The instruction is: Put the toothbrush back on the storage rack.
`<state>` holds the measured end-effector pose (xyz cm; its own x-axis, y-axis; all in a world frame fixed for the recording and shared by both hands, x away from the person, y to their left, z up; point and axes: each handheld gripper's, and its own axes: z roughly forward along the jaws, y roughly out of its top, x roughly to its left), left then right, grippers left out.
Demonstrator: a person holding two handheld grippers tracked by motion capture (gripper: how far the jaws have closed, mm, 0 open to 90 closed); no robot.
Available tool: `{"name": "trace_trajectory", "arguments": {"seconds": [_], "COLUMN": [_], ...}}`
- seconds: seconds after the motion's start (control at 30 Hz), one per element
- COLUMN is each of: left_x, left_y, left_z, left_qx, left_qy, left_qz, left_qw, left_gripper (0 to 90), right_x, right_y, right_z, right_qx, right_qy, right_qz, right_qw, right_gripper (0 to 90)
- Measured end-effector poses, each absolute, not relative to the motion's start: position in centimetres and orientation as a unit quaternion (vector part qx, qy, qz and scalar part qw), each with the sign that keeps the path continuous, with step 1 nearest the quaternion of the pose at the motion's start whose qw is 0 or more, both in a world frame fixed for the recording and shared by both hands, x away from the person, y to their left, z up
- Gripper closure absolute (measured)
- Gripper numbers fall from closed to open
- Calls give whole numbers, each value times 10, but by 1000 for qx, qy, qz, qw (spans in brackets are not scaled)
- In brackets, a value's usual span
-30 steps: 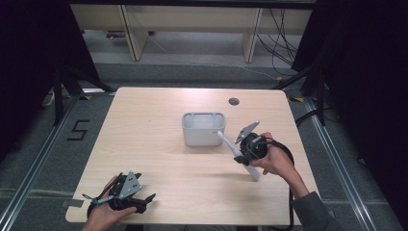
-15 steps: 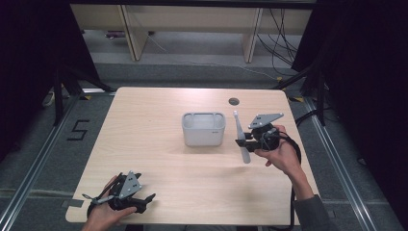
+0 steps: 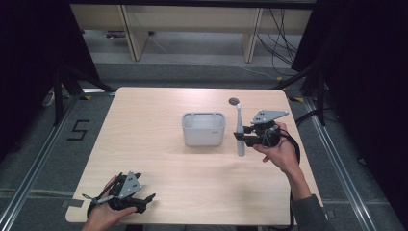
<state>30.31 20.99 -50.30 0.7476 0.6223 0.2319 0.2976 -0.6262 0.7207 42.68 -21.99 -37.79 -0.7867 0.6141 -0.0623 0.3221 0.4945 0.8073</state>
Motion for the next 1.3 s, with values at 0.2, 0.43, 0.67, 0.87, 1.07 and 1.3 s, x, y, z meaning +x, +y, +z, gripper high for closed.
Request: {"name": "trace_trajectory", "arguments": {"seconds": [0.2, 0.43, 0.67, 0.87, 1.07, 1.3], "left_x": [303, 303, 303, 303, 303, 303], "left_y": [210, 210, 210, 210, 211, 211], "left_z": [-503, -503, -503, -503, -502, -503], "left_qx": [870, 865, 865, 865, 869, 867], "left_qy": [265, 269, 270, 270, 265, 268], "left_qz": [237, 243, 242, 243, 238, 239], "left_qw": [342, 346, 346, 347, 343, 345], "left_gripper": [151, 151, 151, 152, 152, 151], "right_x": [428, 429, 432, 437, 440, 444], "right_y": [-218, -211, -200, -194, -189, -183], "right_z": [-372, -365, -358, -354, -352, -350], "right_qx": [274, 275, 273, 265, 264, 262], "right_qy": [839, 833, 831, 828, 828, 826], "right_qz": [436, 447, 455, 463, 466, 470], "right_qw": [177, 172, 166, 173, 165, 167], "right_gripper": [671, 671, 671, 671, 671, 671]}}
